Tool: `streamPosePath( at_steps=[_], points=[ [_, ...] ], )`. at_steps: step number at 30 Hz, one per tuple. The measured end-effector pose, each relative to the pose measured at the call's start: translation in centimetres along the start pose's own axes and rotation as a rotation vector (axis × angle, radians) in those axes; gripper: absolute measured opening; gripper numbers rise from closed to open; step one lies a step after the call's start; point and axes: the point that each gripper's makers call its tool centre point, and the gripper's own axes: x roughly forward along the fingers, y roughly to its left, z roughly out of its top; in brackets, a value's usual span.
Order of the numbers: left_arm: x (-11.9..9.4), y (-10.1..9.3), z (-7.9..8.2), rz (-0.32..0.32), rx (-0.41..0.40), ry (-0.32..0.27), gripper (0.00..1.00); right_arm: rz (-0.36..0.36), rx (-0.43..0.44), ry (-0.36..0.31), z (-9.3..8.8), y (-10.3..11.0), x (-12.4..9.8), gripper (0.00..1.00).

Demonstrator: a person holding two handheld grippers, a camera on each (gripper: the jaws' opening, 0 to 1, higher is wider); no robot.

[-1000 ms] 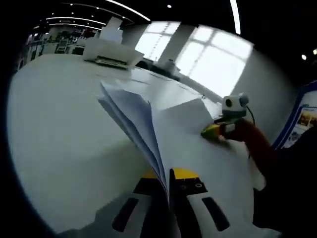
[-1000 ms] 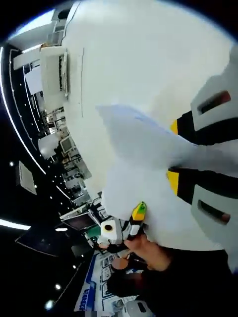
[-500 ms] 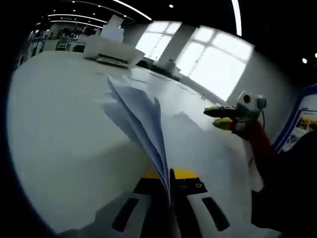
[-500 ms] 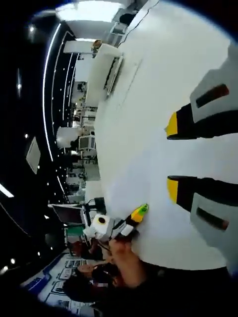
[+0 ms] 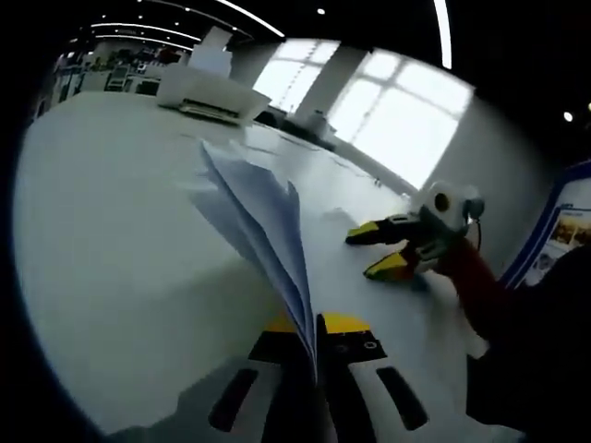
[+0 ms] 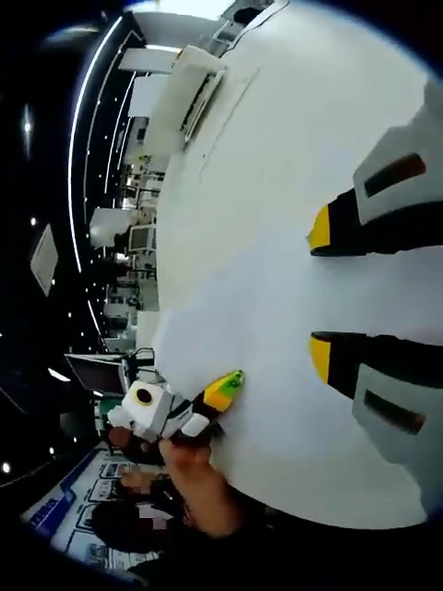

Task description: Organize the stack of printing papers by aligning and flattening the scattered papers on the table

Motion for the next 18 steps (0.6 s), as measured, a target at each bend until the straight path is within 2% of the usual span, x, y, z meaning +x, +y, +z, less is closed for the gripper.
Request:
streamPosePath(
  at_steps=[10,18],
  points=[
    [-0.2,1.4,0.6,-0.001,-0.019,-0.002,0.06,0.041,0.005,-0.09,0.1,0.2,-0.1,0.27],
    [-0.8,2.1,1.1,0.032,-0.016,-0.028,0.13,0.04,0.01,-0.114,0.1,-0.1,-0.1,0.27]
  ],
)
